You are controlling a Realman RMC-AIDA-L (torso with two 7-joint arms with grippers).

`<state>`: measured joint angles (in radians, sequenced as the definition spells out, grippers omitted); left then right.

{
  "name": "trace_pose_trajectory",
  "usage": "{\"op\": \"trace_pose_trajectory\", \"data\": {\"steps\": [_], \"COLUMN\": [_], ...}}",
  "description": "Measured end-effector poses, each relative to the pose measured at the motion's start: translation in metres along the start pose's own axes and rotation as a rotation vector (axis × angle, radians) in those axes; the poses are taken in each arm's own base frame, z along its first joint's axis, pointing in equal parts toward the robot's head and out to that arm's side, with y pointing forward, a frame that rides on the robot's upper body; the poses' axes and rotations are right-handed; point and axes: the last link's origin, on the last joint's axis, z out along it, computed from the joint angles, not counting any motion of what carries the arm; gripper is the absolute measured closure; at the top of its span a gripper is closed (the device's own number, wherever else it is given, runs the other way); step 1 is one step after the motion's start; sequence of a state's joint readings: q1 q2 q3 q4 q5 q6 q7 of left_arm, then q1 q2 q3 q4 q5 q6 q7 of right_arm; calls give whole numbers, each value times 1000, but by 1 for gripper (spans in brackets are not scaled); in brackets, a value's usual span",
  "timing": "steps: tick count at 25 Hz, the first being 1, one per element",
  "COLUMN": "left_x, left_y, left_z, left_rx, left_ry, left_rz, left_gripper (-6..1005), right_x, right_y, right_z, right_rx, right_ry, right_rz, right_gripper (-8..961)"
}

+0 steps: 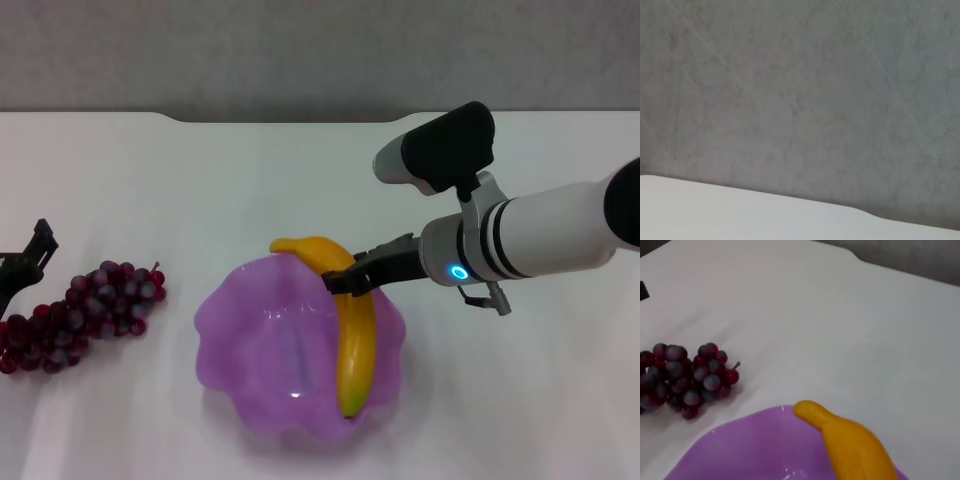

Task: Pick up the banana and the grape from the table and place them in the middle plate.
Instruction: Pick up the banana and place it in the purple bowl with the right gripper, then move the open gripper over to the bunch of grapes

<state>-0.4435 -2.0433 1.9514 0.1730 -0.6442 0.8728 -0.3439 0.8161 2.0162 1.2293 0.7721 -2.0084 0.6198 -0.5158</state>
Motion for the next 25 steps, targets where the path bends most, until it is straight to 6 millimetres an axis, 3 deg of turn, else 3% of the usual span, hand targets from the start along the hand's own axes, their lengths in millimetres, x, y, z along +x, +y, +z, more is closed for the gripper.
{"op": "trace_pose_trajectory", "data": {"steps": [9,14,20,25], "left_x": [-1,-1,-2,-2], "left_y": [-1,-1,-3,-4], "left_z": [-1,-1,-2,-3], "left_rx": [3,3,7,10], "left_ry": [-3,-5,-6,-7], "left_rz": [2,2,-1,-1], "left_gripper": [188,188,188,188], "right_x": [-3,0,13,31], "right_y": [8,4,-20,-36], "right_z": [2,2,-4,-12], "right_rx": [-33,-14,111,249], "right_ry": [-46,-50,-171,-270], "right_rz": [-65,-64,-75,-108], "right_gripper": [431,249,62,59]}}
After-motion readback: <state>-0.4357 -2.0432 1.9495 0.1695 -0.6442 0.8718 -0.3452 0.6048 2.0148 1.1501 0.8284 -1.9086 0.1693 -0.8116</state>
